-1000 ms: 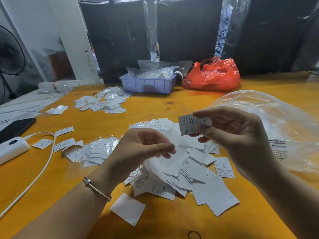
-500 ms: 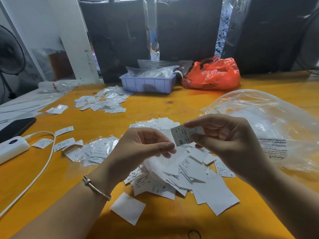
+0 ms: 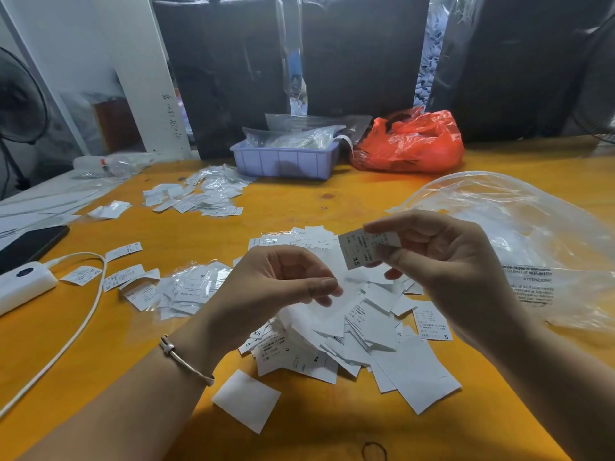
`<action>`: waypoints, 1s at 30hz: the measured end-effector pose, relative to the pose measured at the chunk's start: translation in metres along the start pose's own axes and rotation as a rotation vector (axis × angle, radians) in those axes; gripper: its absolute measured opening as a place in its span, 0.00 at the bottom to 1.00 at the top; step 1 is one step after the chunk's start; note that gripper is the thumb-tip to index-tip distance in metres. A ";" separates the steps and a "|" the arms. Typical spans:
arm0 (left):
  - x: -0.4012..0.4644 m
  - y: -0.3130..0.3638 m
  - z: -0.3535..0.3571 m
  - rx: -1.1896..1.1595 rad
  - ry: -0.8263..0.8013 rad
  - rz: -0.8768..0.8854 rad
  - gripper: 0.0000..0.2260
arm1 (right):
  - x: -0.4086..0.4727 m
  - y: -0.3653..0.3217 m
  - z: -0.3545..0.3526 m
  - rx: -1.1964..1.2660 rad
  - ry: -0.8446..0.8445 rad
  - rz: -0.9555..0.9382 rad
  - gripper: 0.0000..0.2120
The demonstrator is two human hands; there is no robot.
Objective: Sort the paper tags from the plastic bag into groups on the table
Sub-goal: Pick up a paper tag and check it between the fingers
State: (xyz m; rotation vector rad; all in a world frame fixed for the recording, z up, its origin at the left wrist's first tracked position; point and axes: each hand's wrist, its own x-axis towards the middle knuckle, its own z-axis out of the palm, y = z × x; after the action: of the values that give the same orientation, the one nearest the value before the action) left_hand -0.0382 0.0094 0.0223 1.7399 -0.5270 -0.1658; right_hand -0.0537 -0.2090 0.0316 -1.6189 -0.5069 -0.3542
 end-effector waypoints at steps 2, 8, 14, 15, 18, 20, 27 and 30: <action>0.000 -0.001 -0.001 -0.003 -0.003 0.003 0.05 | 0.000 0.001 0.000 -0.004 0.008 -0.004 0.13; 0.000 0.000 0.000 -0.005 0.000 0.002 0.08 | 0.000 0.000 0.000 0.019 0.005 0.003 0.12; 0.001 -0.001 -0.001 -0.013 0.023 -0.001 0.06 | -0.002 0.003 0.001 -0.047 -0.177 0.065 0.14; 0.000 -0.001 -0.001 -0.014 0.026 0.002 0.07 | -0.002 0.004 0.001 -0.033 -0.164 0.056 0.14; 0.001 -0.002 -0.002 -0.012 0.040 0.020 0.06 | 0.000 0.005 -0.002 0.041 0.020 0.012 0.10; 0.001 -0.003 -0.002 -0.016 0.060 0.035 0.05 | 0.002 0.006 -0.006 -0.027 0.112 0.006 0.15; 0.002 -0.004 0.001 -0.089 0.099 0.069 0.08 | -0.002 0.011 0.008 -0.232 -0.256 0.028 0.14; 0.002 -0.002 0.002 -0.038 0.053 0.063 0.06 | -0.001 0.013 0.007 -0.235 -0.206 -0.027 0.07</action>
State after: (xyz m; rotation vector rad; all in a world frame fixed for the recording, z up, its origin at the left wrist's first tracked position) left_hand -0.0371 0.0073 0.0200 1.6836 -0.5357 -0.0845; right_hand -0.0487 -0.2028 0.0194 -1.8896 -0.6628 -0.2763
